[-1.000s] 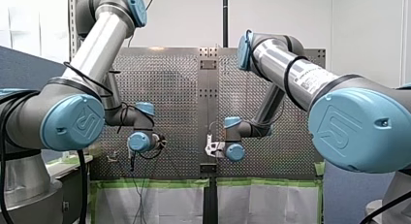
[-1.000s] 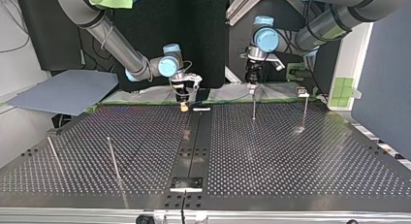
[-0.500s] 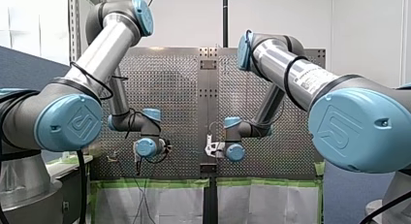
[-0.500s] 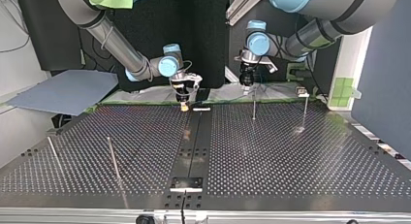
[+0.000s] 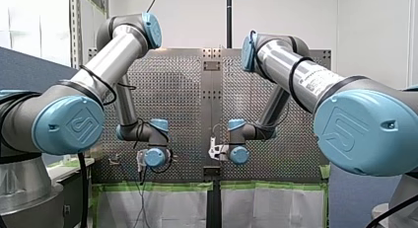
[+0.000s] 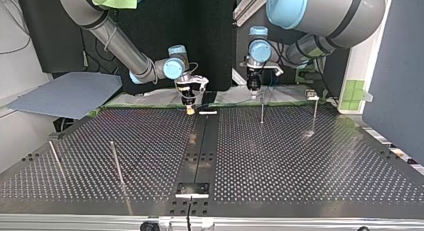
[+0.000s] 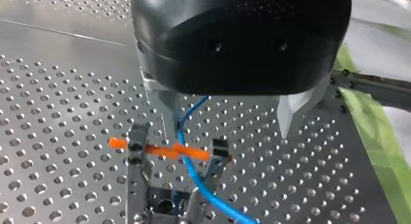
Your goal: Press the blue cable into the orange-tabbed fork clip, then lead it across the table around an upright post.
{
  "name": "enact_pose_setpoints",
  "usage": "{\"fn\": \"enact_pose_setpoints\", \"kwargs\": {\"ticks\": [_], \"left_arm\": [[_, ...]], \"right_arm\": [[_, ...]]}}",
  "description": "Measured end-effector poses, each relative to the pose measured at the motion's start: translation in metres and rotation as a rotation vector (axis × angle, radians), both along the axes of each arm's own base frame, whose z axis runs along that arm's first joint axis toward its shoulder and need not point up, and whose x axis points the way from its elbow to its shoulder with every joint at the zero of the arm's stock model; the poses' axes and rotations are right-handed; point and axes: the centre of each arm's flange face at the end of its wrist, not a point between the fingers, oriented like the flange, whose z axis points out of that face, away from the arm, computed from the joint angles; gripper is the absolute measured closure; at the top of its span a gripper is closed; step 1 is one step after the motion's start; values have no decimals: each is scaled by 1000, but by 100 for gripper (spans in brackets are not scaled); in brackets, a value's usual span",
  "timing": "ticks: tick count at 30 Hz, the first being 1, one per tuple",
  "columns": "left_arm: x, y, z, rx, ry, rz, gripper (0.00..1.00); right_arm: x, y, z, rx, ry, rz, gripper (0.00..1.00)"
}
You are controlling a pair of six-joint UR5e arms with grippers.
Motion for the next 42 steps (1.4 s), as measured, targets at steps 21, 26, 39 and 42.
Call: {"fn": "enact_pose_setpoints", "kwargs": {"ticks": [21,26,39,42], "left_arm": [[31,-13,17,5,-28,17,0],[32,-13,18,9,-28,23,0],[33,-16,18,2,-23,9,48],[33,-17,18,-3,-23,-2,70]], "right_arm": [[1,1,0,0,0,3,100],[1,1,0,0,0,3,100],[2,1,0,1,0,5,100],[2,2,0,0,0,6,100]]}}
